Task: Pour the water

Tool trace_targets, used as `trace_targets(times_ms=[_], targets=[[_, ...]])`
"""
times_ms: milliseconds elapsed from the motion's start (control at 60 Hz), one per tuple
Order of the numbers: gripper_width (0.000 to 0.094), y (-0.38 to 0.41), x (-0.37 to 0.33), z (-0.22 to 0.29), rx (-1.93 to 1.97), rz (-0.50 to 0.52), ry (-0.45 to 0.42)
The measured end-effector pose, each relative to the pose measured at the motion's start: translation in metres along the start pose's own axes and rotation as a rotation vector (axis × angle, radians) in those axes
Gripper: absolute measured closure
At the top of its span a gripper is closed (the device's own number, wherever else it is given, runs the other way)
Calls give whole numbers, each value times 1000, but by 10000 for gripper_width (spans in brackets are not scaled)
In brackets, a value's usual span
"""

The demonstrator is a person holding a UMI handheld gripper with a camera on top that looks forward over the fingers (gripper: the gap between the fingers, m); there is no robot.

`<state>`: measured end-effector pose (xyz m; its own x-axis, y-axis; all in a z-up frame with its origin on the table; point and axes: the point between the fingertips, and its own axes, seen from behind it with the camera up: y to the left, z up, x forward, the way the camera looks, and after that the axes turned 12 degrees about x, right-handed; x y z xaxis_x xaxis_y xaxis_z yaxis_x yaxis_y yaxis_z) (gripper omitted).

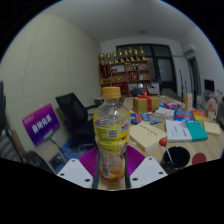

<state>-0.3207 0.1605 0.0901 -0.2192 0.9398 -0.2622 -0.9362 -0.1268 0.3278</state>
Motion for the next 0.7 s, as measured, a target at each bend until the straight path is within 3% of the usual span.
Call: trace_targets(times_ms=[217, 467, 700], targets=[[573, 17, -27, 70, 836, 203, 38], [574, 5, -58, 67, 1807, 392, 152], [574, -5, -73, 86, 2106, 496, 117]])
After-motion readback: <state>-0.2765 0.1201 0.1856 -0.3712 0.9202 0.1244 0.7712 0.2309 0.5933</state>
